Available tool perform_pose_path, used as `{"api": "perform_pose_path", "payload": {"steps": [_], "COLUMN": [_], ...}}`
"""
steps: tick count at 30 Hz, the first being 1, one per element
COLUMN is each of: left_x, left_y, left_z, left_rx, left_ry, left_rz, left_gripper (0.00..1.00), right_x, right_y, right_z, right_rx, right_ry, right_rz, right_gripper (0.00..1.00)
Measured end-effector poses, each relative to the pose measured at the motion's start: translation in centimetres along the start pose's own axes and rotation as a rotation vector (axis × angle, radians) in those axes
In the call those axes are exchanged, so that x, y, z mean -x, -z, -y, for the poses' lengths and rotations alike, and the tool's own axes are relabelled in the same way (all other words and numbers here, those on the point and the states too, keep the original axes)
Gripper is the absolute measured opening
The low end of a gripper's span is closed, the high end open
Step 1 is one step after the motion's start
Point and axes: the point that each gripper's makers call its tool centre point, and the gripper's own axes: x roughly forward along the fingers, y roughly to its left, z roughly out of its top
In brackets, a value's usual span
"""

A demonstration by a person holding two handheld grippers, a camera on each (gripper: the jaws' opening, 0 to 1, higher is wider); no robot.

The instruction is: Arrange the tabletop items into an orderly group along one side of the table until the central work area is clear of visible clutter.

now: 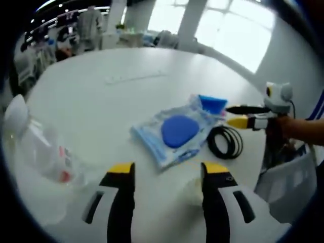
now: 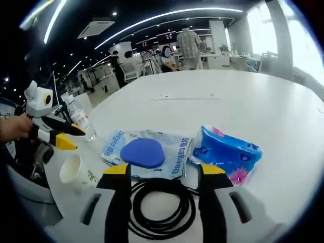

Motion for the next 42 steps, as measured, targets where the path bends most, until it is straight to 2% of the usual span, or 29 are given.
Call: {"api": "perform_pose_path", "payload": {"steps": [5, 8, 15, 22, 34, 38, 42], "left_x": [0.6, 0.7, 0.8, 0.4, -0.7, -1.0, -1.3], "left_y": [0.2, 0.8, 1.0, 1.4, 2.5, 2.7, 2.8], "left_z": [0.8, 1.1, 2.1, 2.9, 3.3, 3.3, 3.2], "left_rx": [-0.044, -0.079, -0.142, -0.213, -0.212, -0.196, -0.159], "left_ry": [0.0, -0.012, -0.009, -0.004, 0.003, 0.006, 0.004], "left_rz": [0.017, 0.007, 0.04, 0.061, 0.053, 0.041, 0.037], "left_gripper": [0.48, 0.46, 0.4, 0.27, 0.14, 0.12, 0.05], "right_x": [1.3, 2.1, 4.0, 5.8, 9.1, 9.9, 10.7], "right_y": [-0.1, 0.1, 0.5, 0.9, 1.9, 2.4, 2.8], "right_z": [-1.1, -1.5, -2.5, -3.2, -3.9, -3.7, -4.0], "right_rx": [0.036, 0.073, 0.109, 0.126, 0.153, 0.101, 0.109], "right_ry": [-0.016, -0.02, -0.033, -0.034, -0.013, -0.001, 0.003], "right_rz": [0.011, 0.011, 0.02, 0.043, 0.053, 0.052, 0.055], "right_gripper": [0.66, 0.69, 0.85, 0.99, 1.0, 1.0, 1.0]}}
